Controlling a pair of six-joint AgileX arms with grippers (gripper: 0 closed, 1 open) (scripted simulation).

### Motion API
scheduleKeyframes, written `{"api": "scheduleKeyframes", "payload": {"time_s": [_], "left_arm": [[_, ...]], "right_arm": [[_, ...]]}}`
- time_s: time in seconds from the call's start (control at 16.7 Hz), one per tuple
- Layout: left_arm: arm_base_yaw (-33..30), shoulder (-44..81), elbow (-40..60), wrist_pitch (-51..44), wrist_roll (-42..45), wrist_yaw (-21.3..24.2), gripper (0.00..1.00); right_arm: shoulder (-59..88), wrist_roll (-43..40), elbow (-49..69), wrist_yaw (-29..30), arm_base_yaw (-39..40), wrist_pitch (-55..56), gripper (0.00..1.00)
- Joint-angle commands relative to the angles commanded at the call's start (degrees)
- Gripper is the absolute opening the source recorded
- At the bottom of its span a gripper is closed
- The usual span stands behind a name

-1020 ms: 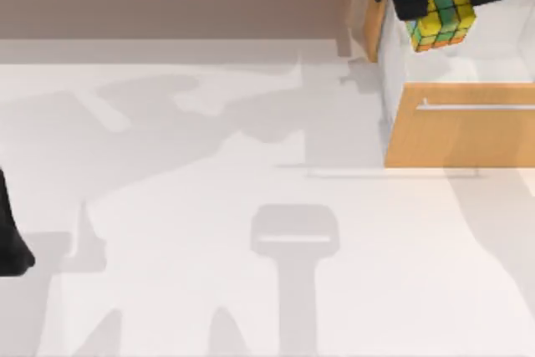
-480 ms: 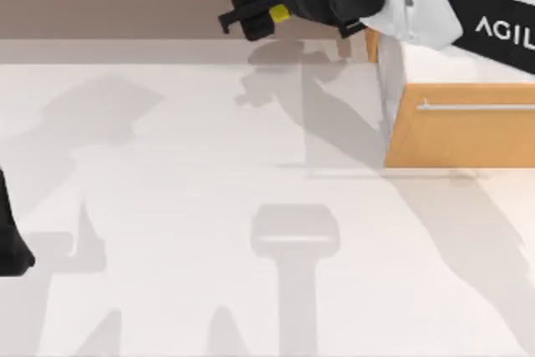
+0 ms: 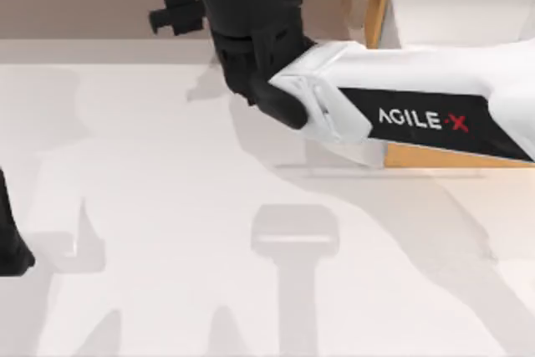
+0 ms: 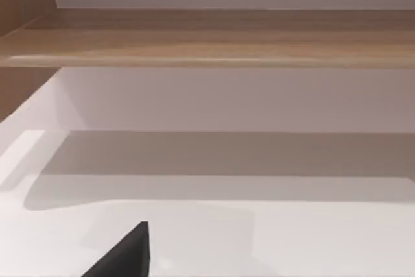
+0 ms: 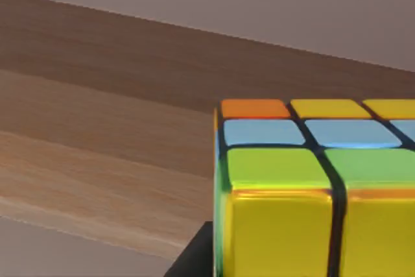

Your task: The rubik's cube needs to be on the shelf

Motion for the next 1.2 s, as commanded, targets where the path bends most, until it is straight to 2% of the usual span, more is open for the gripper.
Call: {"api": "scheduleKeyframes", "payload": {"time_s": [0.24, 0.48, 0.96, 1.2], "left_arm": [[0.0, 0.0, 0.0, 0.0, 0.0, 0.0, 1.0], [0.0, 0.0, 0.0, 0.0, 0.0, 0.0, 1.0], [0.0, 0.0, 0.0, 0.0, 0.0, 0.0, 1.0], [0.0, 0.0, 0.0, 0.0, 0.0, 0.0, 1.0]], "right_arm": [[5.0, -2.3, -1.9, 7.0, 1.4, 17.9, 0.0], [8.5, -4.0, -2.8, 11.8, 1.8, 28.8, 0.0], [9.3, -4.2, -2.6, 12.7, 1.4, 30.7, 0.0], [12.5, -3.7, 3.6, 11.2, 0.0, 27.6, 0.0]]}}
